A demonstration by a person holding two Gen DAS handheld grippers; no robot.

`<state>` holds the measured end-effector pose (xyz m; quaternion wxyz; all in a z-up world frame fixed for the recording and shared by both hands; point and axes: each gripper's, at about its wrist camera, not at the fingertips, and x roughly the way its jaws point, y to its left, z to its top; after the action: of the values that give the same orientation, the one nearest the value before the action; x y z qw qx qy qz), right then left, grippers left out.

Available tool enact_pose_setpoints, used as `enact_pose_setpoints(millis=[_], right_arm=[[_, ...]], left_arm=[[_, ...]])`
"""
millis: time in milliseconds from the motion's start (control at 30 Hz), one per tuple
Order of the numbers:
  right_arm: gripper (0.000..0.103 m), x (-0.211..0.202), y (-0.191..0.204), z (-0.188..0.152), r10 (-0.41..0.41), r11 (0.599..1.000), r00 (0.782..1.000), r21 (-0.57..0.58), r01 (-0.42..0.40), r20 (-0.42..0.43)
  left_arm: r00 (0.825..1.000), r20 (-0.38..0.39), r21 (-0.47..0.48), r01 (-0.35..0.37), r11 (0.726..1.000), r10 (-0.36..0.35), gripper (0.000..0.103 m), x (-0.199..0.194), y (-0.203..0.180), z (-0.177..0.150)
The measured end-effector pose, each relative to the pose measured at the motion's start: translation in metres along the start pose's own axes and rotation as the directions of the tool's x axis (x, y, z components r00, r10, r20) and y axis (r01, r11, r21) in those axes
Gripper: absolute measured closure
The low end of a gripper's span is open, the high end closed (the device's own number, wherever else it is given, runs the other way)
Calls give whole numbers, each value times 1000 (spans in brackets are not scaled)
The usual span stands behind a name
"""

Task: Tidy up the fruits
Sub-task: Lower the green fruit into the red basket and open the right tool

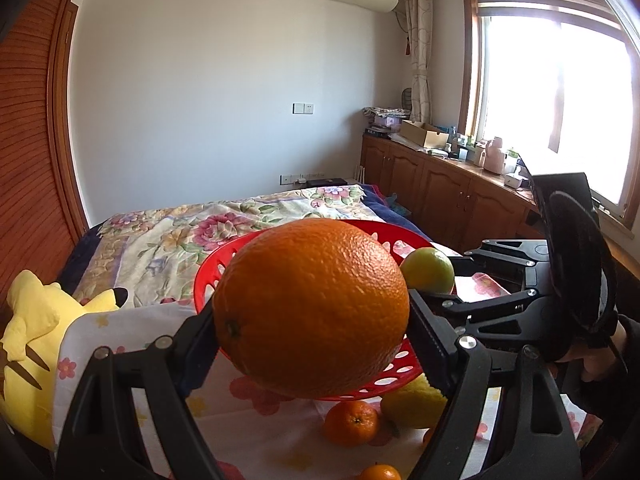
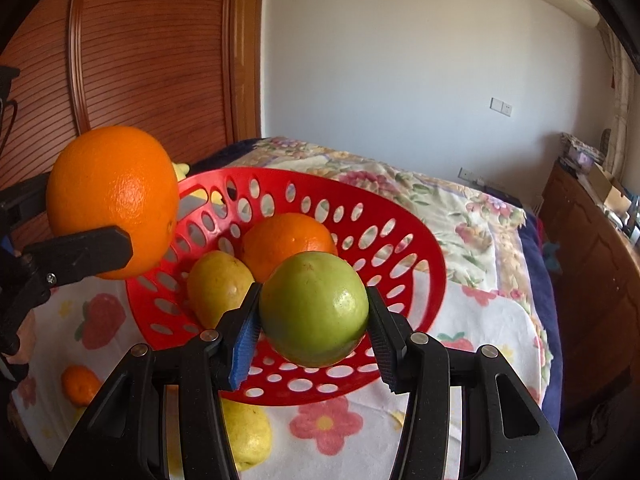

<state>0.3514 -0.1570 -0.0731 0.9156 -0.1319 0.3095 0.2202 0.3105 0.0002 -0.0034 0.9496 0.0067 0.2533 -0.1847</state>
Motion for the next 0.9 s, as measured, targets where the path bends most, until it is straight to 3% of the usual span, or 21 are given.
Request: enact_pose_setpoints(millis=[467, 900], right_arm=[[52, 17, 10, -6, 18, 1000, 998, -24, -19, -56], [51, -7, -1, -11, 3, 1000, 1000, 9, -3, 3]], left_arm=[[999, -28, -4, -14, 1000, 14, 20, 8, 2, -3], [999, -52, 17, -6, 1000, 6, 20, 17, -6, -6]])
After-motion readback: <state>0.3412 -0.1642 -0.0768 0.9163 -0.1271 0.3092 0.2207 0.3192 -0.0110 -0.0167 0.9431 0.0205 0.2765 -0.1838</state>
